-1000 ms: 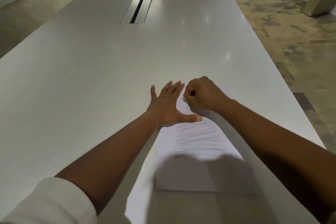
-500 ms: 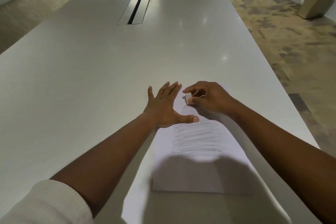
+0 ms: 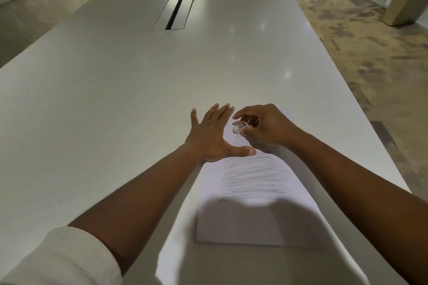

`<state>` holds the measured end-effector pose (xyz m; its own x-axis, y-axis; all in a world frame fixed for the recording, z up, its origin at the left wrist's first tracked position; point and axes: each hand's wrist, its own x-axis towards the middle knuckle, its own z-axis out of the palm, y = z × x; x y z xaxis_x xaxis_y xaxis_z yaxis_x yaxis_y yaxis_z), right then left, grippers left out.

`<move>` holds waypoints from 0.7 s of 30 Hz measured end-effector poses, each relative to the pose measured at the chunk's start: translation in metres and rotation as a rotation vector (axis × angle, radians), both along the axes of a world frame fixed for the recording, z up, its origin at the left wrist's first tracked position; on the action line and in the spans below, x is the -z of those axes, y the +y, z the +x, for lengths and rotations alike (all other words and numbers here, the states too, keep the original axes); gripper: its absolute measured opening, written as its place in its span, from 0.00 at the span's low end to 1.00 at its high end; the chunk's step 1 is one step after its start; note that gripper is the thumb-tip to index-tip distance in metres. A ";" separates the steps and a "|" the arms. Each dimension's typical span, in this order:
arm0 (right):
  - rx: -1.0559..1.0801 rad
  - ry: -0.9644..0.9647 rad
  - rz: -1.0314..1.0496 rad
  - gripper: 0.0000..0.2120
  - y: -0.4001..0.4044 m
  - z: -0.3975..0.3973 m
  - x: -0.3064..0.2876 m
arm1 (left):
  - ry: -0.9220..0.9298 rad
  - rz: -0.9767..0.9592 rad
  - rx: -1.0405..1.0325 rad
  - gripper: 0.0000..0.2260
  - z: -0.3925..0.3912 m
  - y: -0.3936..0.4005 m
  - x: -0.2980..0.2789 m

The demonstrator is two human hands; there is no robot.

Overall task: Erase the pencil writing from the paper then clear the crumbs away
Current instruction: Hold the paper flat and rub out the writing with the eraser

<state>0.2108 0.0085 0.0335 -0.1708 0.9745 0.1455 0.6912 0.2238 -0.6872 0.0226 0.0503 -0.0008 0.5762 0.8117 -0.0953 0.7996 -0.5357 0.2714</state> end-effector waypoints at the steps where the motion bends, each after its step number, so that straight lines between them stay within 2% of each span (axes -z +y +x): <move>1: 0.003 -0.015 -0.003 0.14 0.000 0.000 0.000 | 0.000 0.002 -0.001 0.63 0.000 0.000 0.000; 4: 0.006 -0.042 -0.006 0.13 0.000 0.001 0.000 | 0.000 0.004 -0.002 0.63 0.000 0.000 0.001; 8: 0.027 -0.036 -0.005 0.06 -0.002 0.001 -0.003 | -0.001 0.004 -0.003 0.63 0.000 0.000 0.002; 21: -0.003 -0.195 0.076 0.03 0.000 -0.007 0.000 | 0.011 0.001 -0.006 0.65 0.000 -0.002 0.000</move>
